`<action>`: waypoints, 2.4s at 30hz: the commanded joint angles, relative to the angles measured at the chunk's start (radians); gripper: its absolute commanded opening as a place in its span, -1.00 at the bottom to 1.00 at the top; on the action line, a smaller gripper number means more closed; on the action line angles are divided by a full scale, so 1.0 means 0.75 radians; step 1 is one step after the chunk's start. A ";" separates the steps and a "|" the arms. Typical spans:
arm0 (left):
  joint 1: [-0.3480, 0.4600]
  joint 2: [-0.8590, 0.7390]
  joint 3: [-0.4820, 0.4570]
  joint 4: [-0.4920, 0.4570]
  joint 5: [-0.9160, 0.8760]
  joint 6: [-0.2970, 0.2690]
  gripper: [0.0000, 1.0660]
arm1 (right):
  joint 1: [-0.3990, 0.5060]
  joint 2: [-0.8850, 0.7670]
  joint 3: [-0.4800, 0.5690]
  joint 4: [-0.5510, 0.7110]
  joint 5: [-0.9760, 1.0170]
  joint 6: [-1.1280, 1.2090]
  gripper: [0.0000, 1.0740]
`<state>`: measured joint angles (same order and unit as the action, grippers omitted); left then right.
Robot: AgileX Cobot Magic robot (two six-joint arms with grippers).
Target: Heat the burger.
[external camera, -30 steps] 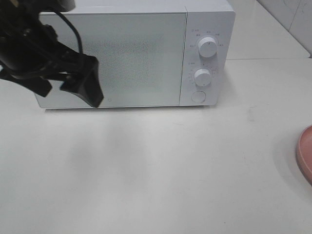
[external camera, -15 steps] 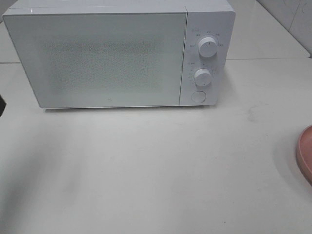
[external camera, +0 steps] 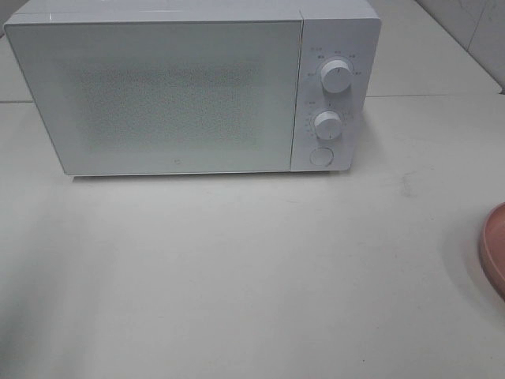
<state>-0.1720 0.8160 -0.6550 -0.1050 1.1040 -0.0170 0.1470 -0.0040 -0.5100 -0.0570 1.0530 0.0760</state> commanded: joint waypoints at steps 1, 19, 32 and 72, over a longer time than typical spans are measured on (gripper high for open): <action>0.004 -0.168 0.099 0.005 0.013 0.000 0.89 | -0.008 -0.035 0.000 0.000 -0.015 0.001 0.38; 0.004 -0.635 0.205 0.040 -0.085 0.075 0.89 | -0.008 -0.035 0.000 0.000 -0.015 0.001 0.38; 0.101 -0.807 0.205 0.013 -0.085 0.076 0.89 | -0.008 -0.035 0.000 0.000 -0.015 0.001 0.38; 0.268 -1.127 0.205 0.003 -0.087 0.081 0.89 | -0.008 -0.035 0.000 0.000 -0.015 0.001 0.38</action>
<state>0.0260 -0.0050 -0.5030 -0.0930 1.0480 0.0430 0.1470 -0.0040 -0.5100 -0.0570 1.0530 0.0760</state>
